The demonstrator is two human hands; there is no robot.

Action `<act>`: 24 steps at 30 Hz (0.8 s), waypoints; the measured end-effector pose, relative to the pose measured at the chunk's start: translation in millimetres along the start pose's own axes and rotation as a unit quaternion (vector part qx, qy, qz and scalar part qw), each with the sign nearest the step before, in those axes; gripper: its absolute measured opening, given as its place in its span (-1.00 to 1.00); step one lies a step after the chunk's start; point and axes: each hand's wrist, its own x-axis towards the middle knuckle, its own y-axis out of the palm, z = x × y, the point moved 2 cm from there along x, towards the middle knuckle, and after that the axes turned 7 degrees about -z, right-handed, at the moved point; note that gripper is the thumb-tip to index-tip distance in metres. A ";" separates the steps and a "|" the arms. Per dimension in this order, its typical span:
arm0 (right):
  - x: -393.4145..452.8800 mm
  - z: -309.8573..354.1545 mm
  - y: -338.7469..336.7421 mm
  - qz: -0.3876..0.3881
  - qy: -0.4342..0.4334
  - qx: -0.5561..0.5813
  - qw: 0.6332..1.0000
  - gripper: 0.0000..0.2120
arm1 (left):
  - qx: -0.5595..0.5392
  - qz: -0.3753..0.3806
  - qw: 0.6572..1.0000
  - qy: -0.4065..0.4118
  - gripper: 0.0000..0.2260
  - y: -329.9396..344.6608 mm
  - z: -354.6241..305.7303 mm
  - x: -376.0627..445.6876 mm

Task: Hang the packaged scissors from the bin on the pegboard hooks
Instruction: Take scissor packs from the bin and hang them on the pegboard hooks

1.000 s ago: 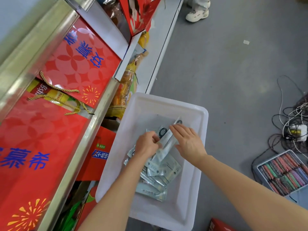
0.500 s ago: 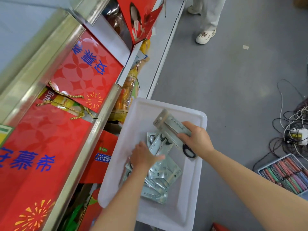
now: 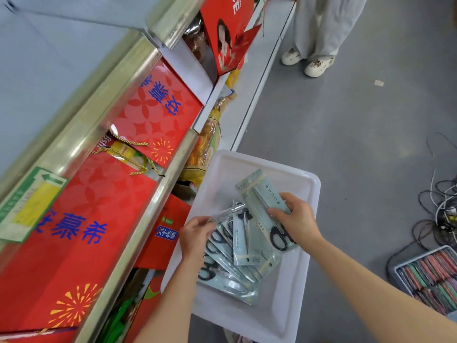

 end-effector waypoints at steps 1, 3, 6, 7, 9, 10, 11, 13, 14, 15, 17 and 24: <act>-1.6 2.4 2.9 0.000 -0.001 0.002 1.000 -0.75 | -0.036 0.012 0.999 0.003 -0.87 -2.6 -9.0 -3.3; -6.8 9.9 8.7 -0.002 -0.005 0.013 1.000 -0.73 | -0.089 0.020 0.996 0.005 -0.85 -4.9 -24.0 -8.2; -20.3 29.4 17.2 0.004 -0.012 0.061 0.998 -0.74 | -0.124 -0.005 0.991 0.041 -0.89 -11.0 -45.3 -15.8; -25.1 37.0 19.1 0.006 -0.016 0.083 0.996 -0.76 | -0.125 -0.014 0.990 0.058 -0.91 -13.4 -51.9 -19.3; -36.9 55.5 23.2 0.003 -0.034 0.122 0.992 -0.76 | -0.150 -0.030 0.985 0.084 -0.94 -22.0 -68.4 -31.8; -42.5 64.4 25.1 0.003 -0.043 0.143 0.989 -0.72 | -0.167 -0.043 0.981 0.094 -0.93 -26.6 -77.0 -38.9; -48.1 73.3 27.2 0.006 -0.051 0.162 0.985 -0.67 | -0.178 -0.062 0.976 0.107 -0.92 -31.4 -85.0 -45.3; -60.8 91.4 32.4 0.021 -0.063 0.195 0.979 -0.59 | -0.179 -0.108 0.967 0.145 -0.83 -44.9 -99.5 -55.9; -66.0 98.3 34.8 0.026 -0.069 0.207 0.976 -0.58 | -0.176 -0.124 0.962 0.169 -0.81 -51.1 -105.4 -58.7; -71.3 106.2 36.8 0.030 -0.077 0.217 0.973 -0.57 | -0.175 -0.140 0.956 0.189 -0.81 -58.3 -112.2 -61.6; -82.5 123.5 39.8 0.036 -0.097 0.232 0.967 -0.58 | -0.169 -0.171 0.946 0.217 -0.80 -73.1 -128.3 -71.0; -115.0 185.1 43.7 0.101 -0.162 0.255 0.948 -0.55 | -0.249 -0.230 0.912 0.229 -0.81 -122.0 -188.5 -129.9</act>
